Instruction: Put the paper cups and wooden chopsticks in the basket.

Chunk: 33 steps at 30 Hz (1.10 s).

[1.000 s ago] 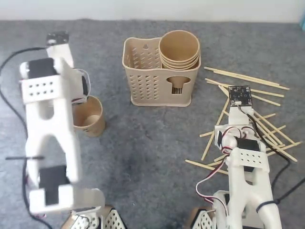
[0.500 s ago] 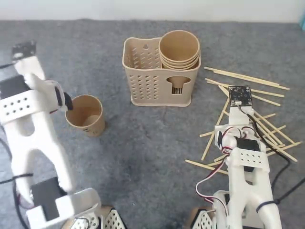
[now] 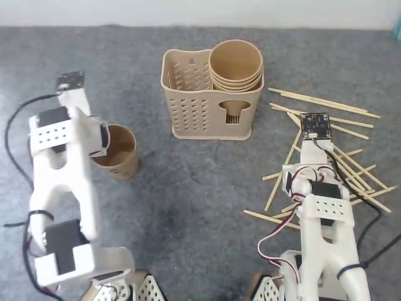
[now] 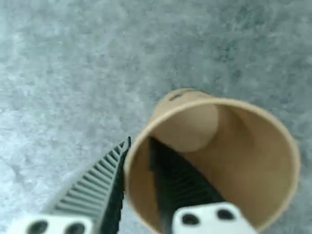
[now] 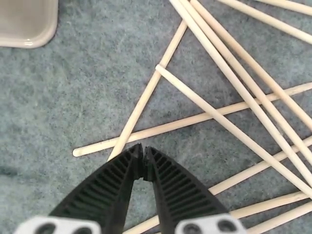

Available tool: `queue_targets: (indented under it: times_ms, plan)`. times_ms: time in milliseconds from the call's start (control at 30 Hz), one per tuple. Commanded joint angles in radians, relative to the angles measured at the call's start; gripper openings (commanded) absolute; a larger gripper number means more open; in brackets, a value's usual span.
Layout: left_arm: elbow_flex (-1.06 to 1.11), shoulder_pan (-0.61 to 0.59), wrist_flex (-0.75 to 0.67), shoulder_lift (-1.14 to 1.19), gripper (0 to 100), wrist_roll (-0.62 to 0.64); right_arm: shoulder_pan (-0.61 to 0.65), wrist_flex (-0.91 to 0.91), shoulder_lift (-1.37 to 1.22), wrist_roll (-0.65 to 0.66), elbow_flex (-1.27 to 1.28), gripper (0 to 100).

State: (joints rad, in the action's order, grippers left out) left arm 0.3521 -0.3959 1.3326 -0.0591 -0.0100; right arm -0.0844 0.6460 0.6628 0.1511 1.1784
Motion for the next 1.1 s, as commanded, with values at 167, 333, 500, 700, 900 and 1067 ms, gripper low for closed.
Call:
queue_targets:
  times_ms: [167,333,500,700,900,1067]
  plan:
    - [-0.088,0.072,0.137,-0.262,1,0.046,-0.001,-0.018,0.027,0.014,-0.006,0.8]
    - [-0.205,0.103,0.245,-0.384,1,0.123,-0.001,-0.018,0.027,0.014,-0.006,0.8]
    - [-0.383,0.157,0.339,-0.414,1,0.198,-0.001,-0.018,0.028,0.014,-0.006,0.8]
    - [-0.671,0.245,0.353,-0.414,1,0.443,-0.001,-0.018,0.028,0.014,-0.006,0.8]
    - [-0.869,0.448,0.258,-0.413,1,0.618,-0.001,-0.018,0.027,0.014,-0.006,0.8]
    - [-0.88,0.559,0.071,-0.4,1,0.678,-0.001,-0.018,0.027,0.015,-0.006,0.8]
